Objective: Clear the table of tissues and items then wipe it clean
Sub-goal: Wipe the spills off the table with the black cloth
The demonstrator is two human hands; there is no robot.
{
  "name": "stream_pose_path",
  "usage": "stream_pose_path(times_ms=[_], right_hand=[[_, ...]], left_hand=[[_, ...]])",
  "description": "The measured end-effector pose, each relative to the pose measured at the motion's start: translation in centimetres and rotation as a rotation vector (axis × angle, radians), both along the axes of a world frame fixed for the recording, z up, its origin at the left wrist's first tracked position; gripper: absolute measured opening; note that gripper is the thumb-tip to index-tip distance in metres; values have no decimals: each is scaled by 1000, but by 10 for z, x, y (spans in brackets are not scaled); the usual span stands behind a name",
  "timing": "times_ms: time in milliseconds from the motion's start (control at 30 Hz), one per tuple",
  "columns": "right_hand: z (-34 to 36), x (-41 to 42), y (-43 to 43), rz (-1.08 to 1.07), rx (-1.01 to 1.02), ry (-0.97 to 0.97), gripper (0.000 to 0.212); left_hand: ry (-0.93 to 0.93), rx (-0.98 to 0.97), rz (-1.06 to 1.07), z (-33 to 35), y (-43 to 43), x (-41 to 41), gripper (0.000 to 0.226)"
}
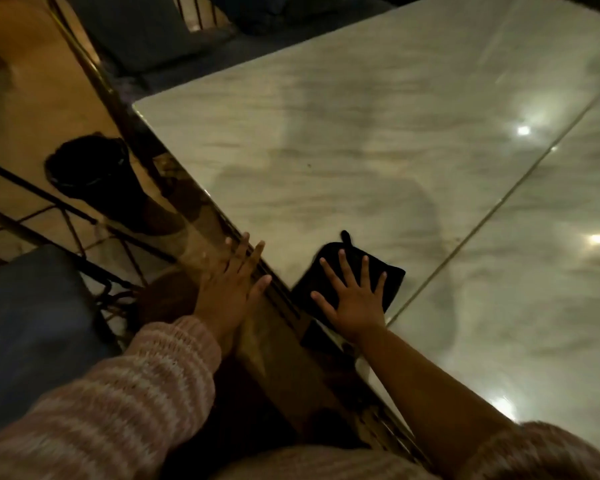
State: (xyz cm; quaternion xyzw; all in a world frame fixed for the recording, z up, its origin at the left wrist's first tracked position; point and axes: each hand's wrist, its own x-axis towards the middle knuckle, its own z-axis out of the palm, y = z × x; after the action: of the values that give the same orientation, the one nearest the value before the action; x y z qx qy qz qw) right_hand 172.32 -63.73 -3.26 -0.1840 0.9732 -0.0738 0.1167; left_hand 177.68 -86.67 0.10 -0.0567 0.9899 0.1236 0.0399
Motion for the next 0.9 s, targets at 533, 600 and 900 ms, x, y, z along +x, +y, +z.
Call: stream_pose_path(times_ms=[533, 600, 900], right_hand=[[-5, -223, -277, 88, -27, 29, 78], [-4, -251, -315, 99, -24, 31, 78], [-5, -343, -466, 99, -40, 49, 78]], left_hand=[[85, -64, 166, 1, -257, -179, 81], [78, -95, 167, 6, -288, -200, 79], [6, -71, 168, 8, -433, -283, 86]])
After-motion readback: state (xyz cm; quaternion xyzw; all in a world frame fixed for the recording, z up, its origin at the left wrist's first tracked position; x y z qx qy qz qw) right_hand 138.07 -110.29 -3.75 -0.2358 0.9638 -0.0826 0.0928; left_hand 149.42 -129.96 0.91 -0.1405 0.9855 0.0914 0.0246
